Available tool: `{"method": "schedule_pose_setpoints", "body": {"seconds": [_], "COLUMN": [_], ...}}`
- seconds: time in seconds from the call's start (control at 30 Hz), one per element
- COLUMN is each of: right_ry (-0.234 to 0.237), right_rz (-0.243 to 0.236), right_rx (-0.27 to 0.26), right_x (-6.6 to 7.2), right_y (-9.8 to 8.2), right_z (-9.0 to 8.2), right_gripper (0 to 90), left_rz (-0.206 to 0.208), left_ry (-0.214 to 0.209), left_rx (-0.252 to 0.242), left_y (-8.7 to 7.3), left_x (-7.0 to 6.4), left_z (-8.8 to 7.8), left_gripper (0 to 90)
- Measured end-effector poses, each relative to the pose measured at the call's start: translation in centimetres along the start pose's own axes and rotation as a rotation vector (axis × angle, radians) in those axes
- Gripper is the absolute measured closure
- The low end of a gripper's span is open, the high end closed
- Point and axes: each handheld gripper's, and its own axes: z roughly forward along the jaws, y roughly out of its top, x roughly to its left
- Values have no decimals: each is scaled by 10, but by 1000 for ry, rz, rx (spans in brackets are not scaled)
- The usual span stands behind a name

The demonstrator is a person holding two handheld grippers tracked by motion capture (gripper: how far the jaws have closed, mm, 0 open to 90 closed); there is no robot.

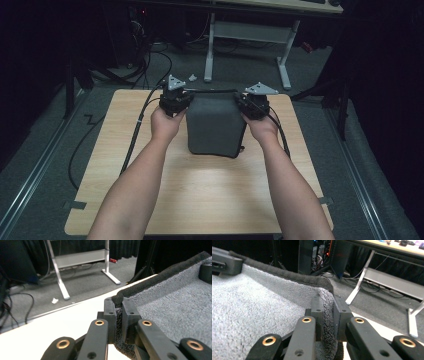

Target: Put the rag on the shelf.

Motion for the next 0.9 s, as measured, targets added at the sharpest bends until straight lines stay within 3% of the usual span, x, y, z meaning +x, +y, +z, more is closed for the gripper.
{"method": "schedule_pose_setpoints", "body": {"seconds": [0.4,0.67,0.9], "right_ry": [39,84,88], "right_rz": [43,97,106], "right_rx": [38,56,67], "right_x": [-2,-5,-6], "right_y": [-16,-25,-37], "right_z": [8,10,14], "right_gripper": [817,816,817], "left_rz": [-67,-107,-129], "left_ry": [-48,-85,-93], "left_rx": [33,48,59], "left_y": [-21,-39,-48], "left_x": [6,10,10], "left_z": [7,12,15], "left_gripper": [837,837,839]}}
